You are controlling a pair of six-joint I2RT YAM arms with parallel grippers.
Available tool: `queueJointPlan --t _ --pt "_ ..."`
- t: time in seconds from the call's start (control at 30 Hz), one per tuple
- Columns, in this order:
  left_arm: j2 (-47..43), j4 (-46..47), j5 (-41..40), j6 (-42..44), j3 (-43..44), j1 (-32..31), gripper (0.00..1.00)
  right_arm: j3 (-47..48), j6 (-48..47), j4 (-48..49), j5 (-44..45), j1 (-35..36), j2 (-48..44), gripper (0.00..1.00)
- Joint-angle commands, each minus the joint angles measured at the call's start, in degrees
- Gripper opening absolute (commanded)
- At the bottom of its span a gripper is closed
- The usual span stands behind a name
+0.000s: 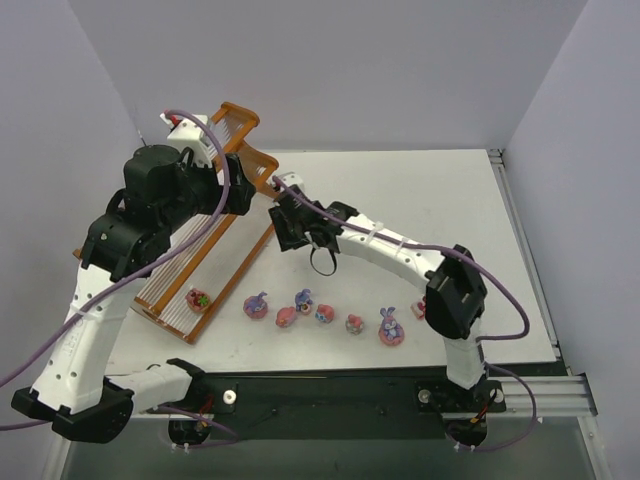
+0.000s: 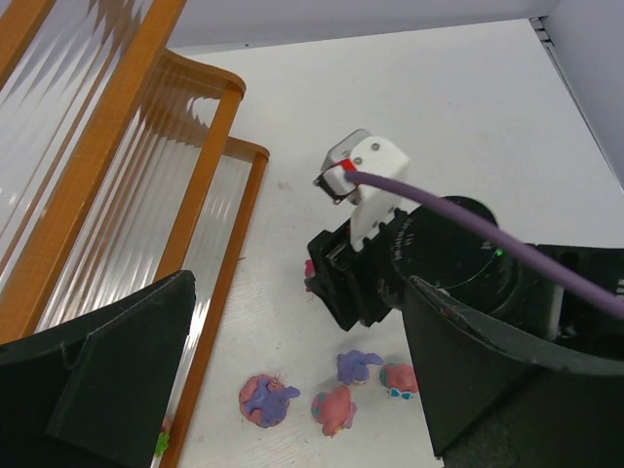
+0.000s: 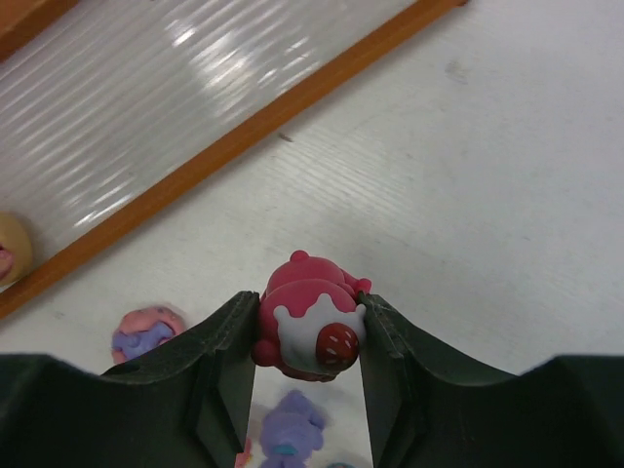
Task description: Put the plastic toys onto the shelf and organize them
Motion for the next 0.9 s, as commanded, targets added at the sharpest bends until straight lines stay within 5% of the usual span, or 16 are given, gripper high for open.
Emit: queueJointPlan --t 0.0,0.4,0.87 --pt "-1.3 -2.9 -3.7 -2.7 3.0 0.0 0.97 9.1 0.1 -1.2 -1.6 4.3 5.4 0.0" --pt "-5.0 0.0 -1.0 -2.1 6.7 -0.2 0.97 26.0 0.2 1.0 -4.7 8.2 21.1 0.0" --pt "-4.3 -0.3 -1.5 -1.7 8.5 -0.5 0.97 25.0 -1.8 10.1 -5.5 8.7 25.1 0.0"
